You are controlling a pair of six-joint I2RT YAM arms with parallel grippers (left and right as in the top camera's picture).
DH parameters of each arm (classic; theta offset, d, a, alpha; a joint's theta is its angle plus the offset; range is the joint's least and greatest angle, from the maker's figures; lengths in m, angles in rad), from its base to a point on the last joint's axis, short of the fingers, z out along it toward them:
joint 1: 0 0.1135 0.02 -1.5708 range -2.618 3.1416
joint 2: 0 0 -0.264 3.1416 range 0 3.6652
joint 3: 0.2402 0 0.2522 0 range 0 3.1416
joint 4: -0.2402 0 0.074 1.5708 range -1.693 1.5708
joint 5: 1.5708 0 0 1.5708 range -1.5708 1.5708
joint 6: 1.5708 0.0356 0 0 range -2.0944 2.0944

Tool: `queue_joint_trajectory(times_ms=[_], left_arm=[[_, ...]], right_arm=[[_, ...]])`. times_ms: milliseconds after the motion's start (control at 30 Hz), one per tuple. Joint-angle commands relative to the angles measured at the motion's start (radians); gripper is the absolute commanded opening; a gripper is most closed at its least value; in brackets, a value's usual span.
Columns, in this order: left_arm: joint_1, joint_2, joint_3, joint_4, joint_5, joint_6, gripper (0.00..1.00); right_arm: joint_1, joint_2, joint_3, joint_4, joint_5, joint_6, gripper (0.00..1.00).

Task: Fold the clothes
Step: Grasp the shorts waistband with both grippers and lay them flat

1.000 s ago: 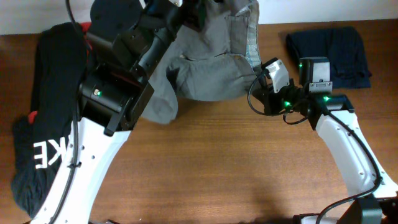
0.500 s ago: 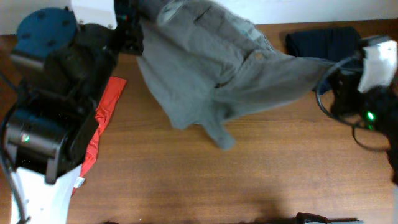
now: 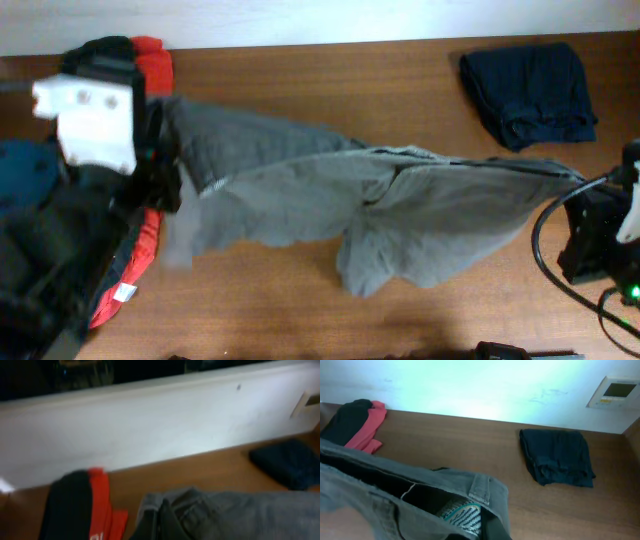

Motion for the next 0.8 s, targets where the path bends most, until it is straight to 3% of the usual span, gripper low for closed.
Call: queue_joint_trajectory(times_ms=[0,367,567,767], left_arm=[[0.01,0.004,0.012,-0.042,-0.137,-0.058,0.01],[0.011,0.281,0.007,-0.163,-0.204,-0.158,0.01],[0.04,0.475,0.007,-0.14,-0.208,-0.185,0.01],[0.099,0.673,0.007,-0.013,-0.205,-0.199,0.01]], right_arm=[[-0.009,0.011,0.014,0.001,0.072,0.038,0.04],[-0.006,0.24,0.001,0.0,-0.023,0.006,0.04],[0.062,0.461,0.001,0.036,-0.029,-0.059,0.04],[0.139,0.739,0.001,0.192,-0.029,-0.058,0.04]])
